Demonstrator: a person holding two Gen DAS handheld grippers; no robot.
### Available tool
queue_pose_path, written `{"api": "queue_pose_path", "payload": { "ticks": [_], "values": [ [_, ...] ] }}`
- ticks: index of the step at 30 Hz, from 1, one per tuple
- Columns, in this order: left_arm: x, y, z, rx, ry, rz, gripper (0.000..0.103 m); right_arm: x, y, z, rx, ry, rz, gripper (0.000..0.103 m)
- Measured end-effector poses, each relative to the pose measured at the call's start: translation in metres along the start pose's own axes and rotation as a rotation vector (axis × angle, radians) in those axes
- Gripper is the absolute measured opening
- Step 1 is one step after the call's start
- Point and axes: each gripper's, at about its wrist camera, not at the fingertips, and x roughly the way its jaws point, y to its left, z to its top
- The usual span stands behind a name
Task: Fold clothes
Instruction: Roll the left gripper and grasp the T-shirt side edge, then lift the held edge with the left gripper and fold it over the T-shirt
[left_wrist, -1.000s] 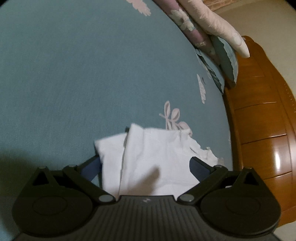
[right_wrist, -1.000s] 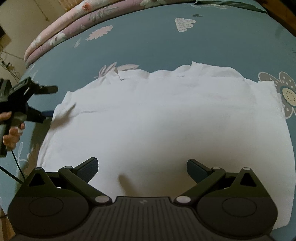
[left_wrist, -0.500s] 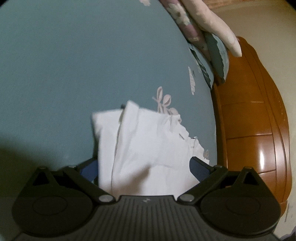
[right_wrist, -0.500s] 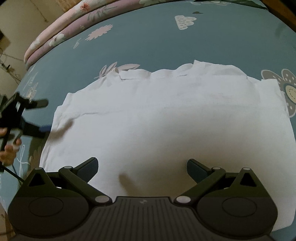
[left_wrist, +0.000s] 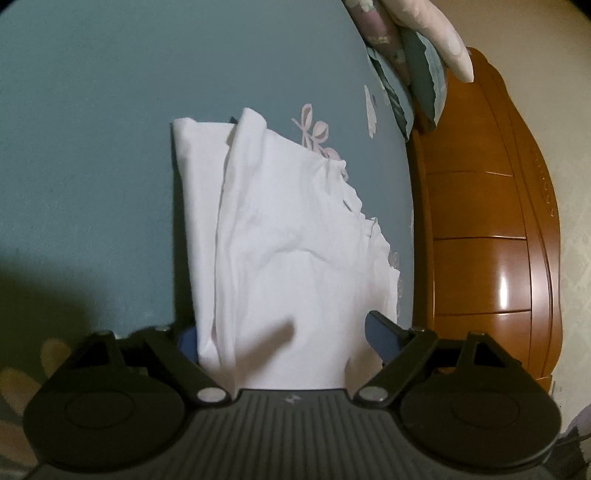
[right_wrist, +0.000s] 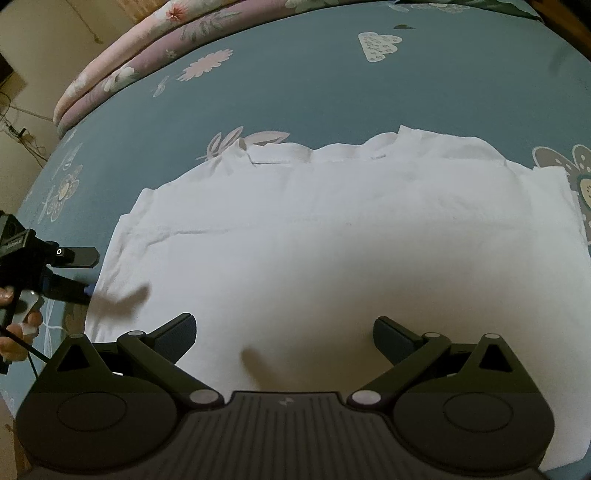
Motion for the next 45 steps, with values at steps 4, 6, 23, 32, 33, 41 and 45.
{"api": "queue_pose_path", "payload": {
  "ticks": [4,6,23,32,33,41,45],
  "values": [
    [0.005,-0.003,0.028,0.044,-0.031,0.001,0.086,0.002,0.000,0.000,-0.002,0.001,-0.007,0.103],
    [0.008,-0.003,0.035,0.050,-0.048,-0.005,0.086,0.003,0.000,0.000,-0.005,0.000,-0.008,0.103],
    [0.010,0.005,0.020,0.044,0.081,0.048,0.039,0.007,0.008,0.003,0.007,0.008,-0.001,0.103],
    [0.007,0.014,0.020,-0.005,0.095,0.147,0.010,0.017,0.014,0.008,-0.013,0.037,-0.046,0.103],
    [0.006,0.015,0.020,-0.006,0.098,0.148,0.010,0.017,0.015,0.008,-0.019,0.041,-0.049,0.103],
    [0.006,0.015,0.021,-0.009,0.094,0.154,0.010,0.021,0.017,0.007,-0.041,0.054,-0.065,0.103],
    [0.006,0.011,0.020,0.008,0.086,0.165,0.010,0.023,0.017,0.007,-0.055,0.057,-0.065,0.103]
  ]
}}
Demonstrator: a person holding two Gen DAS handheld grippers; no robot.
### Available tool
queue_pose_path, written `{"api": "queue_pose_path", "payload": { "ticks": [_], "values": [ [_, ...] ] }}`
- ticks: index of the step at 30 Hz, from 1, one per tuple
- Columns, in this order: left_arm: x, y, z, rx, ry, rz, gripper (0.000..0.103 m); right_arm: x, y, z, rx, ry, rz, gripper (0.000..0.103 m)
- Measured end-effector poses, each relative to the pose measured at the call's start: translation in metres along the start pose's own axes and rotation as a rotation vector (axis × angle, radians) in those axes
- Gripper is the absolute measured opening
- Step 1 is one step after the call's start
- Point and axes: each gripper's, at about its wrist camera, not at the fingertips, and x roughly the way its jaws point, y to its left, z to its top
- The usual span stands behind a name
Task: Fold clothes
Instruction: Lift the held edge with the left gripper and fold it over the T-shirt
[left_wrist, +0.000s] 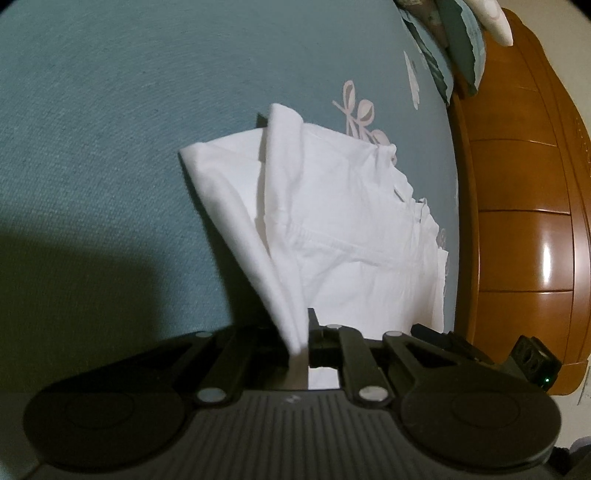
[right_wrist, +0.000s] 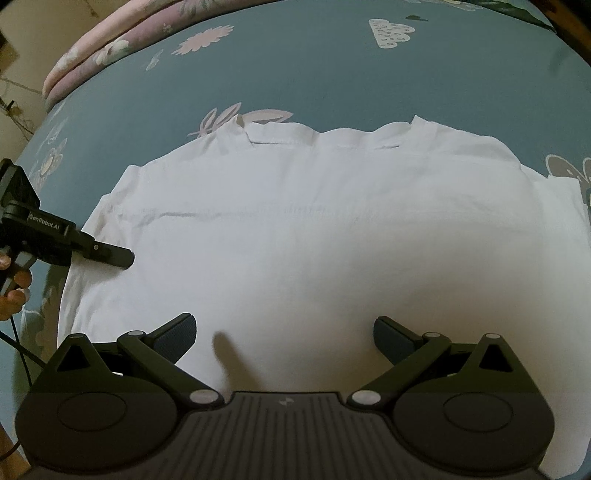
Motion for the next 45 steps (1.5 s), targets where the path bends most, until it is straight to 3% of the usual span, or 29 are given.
{"api": "queue_pose_path", "payload": {
  "ticks": [8,15,22,27,36,45],
  "values": [
    [-0.002,-0.007,0.001,0.028,-0.007,0.037,0.010,0.000,0.005,-0.001,-0.036,0.003,-0.014,0.103],
    [0.000,-0.010,0.001,0.049,-0.002,0.049,0.010,-0.012,0.002,0.005,0.012,-0.056,0.034,0.103],
    [0.001,-0.009,0.001,0.058,0.001,0.041,0.010,-0.011,0.006,-0.014,-0.052,-0.028,-0.024,0.103],
    [-0.001,-0.010,-0.001,0.048,-0.009,0.049,0.010,-0.021,0.019,-0.025,-0.033,-0.008,0.040,0.103],
    [-0.003,-0.026,-0.008,0.012,-0.052,0.146,0.009,-0.020,0.045,-0.036,-0.050,0.012,0.130,0.103],
    [-0.012,-0.064,-0.020,-0.035,-0.128,0.274,0.004,-0.044,0.026,-0.042,-0.056,-0.017,0.135,0.103]
  ]
}}
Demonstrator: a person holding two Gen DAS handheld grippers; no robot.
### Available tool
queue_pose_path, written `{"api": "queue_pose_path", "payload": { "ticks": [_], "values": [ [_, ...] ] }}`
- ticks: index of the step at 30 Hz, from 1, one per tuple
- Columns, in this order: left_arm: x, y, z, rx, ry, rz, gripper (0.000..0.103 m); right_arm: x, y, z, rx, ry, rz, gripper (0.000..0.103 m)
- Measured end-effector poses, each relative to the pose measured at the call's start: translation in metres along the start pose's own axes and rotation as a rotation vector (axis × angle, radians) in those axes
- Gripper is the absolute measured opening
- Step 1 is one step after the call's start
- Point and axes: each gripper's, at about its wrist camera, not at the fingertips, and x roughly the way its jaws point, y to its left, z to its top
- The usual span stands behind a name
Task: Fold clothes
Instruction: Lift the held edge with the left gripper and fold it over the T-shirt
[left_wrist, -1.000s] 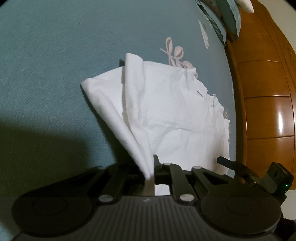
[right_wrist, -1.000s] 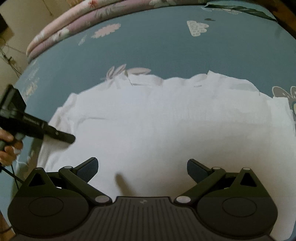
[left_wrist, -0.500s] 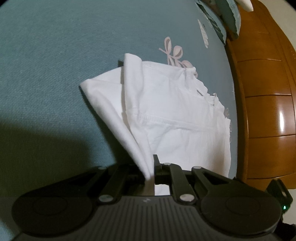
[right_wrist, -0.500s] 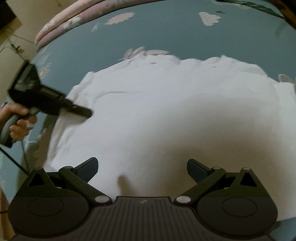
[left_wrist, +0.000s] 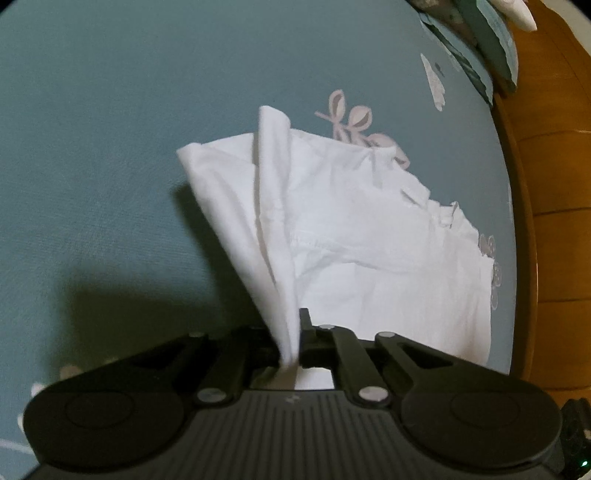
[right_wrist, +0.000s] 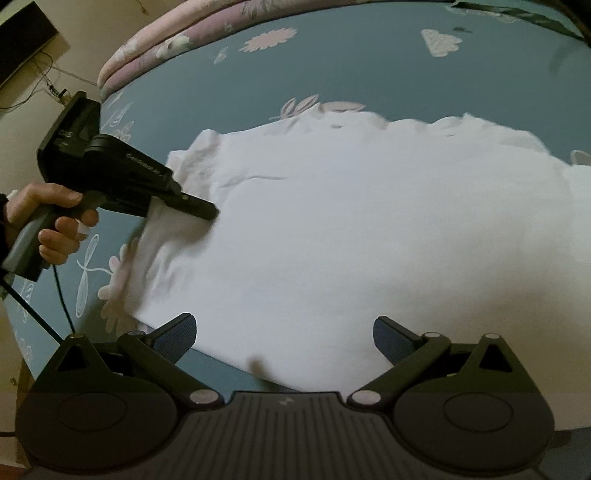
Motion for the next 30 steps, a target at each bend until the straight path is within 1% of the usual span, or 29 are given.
{"api": "queue_pose_path", "payload": {
  "ticks": [3,7,10,13,18,24,30],
  "values": [
    [-0.011,-0.011,-0.004,-0.028,-0.021,0.006,0.004,-0.011,-0.012,-0.003,0.011,-0.009,-0.003,0.103],
    [-0.025,-0.035,-0.011,-0.043,-0.042,-0.020,0.004,-0.026,-0.028,-0.007,0.001,-0.018,-0.015,0.103],
    [-0.028,-0.056,-0.015,-0.048,-0.040,-0.022,0.004,-0.035,-0.042,-0.009,0.001,-0.023,-0.025,0.103],
    [-0.029,-0.071,-0.018,-0.083,-0.032,-0.037,0.004,-0.045,-0.055,-0.010,0.002,-0.030,-0.029,0.103],
    [-0.031,-0.095,-0.022,-0.120,-0.035,-0.036,0.004,-0.056,-0.069,-0.011,-0.002,-0.037,-0.021,0.103],
    [-0.025,-0.137,-0.029,-0.131,-0.026,-0.061,0.004,-0.067,-0.085,-0.017,0.000,-0.038,-0.003,0.103],
    [-0.001,-0.178,-0.031,-0.110,0.008,-0.087,0.004,-0.082,-0.105,-0.025,0.017,-0.043,-0.011,0.103]
  ]
}}
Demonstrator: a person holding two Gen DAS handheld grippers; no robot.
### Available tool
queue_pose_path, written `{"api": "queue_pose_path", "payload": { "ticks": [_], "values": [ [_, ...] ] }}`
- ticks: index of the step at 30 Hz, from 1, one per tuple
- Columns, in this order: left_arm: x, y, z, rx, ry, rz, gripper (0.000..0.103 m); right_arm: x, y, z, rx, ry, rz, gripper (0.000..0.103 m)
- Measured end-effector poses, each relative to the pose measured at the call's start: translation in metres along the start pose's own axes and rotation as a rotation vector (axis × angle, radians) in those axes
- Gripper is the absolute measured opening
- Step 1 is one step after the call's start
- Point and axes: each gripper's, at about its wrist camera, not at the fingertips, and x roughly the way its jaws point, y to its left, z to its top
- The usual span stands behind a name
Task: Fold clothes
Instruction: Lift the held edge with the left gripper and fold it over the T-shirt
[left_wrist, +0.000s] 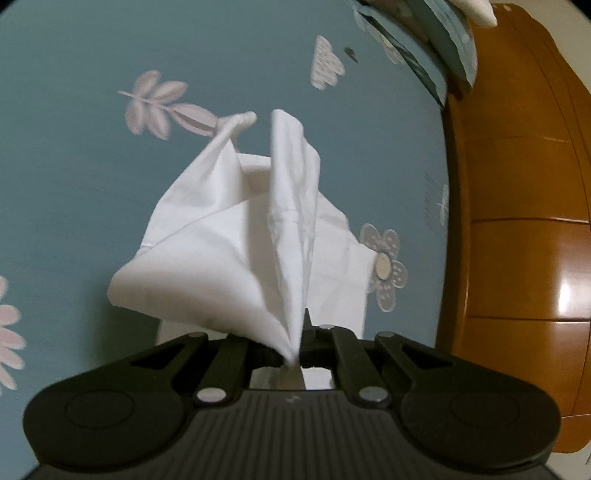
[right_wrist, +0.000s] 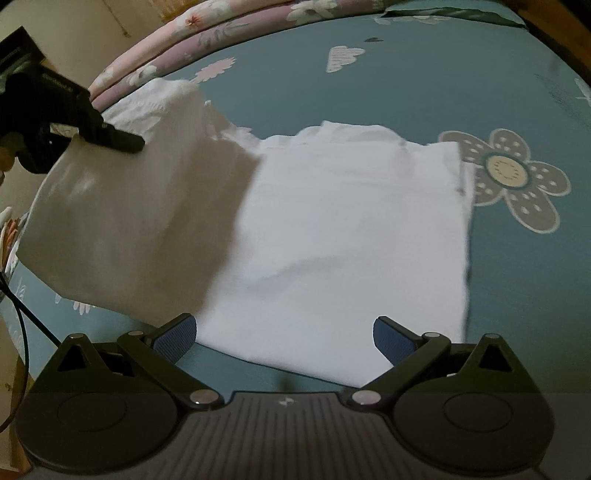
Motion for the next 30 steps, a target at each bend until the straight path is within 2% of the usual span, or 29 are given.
{"api": "queue_pose_path", "payload": {
  "ticks": [11,17,23,30],
  "values": [
    [0.064,-0.052,-0.005,0.024,0.096,-0.025,0.004,-0.022,-0.042,-0.011,0.046,-0.028,-0.048,0.103],
    [0.108,-0.073,-0.008,0.046,0.142,0.008,0.004,-0.035,-0.060,-0.023,0.031,-0.019,-0.049,0.103],
    [0.133,-0.079,-0.013,0.031,0.128,0.036,0.004,-0.043,-0.056,-0.043,-0.050,0.035,-0.077,0.103],
    [0.148,-0.086,-0.023,0.036,0.099,0.095,0.004,-0.045,-0.059,-0.056,-0.035,0.057,-0.067,0.103]
  ]
}}
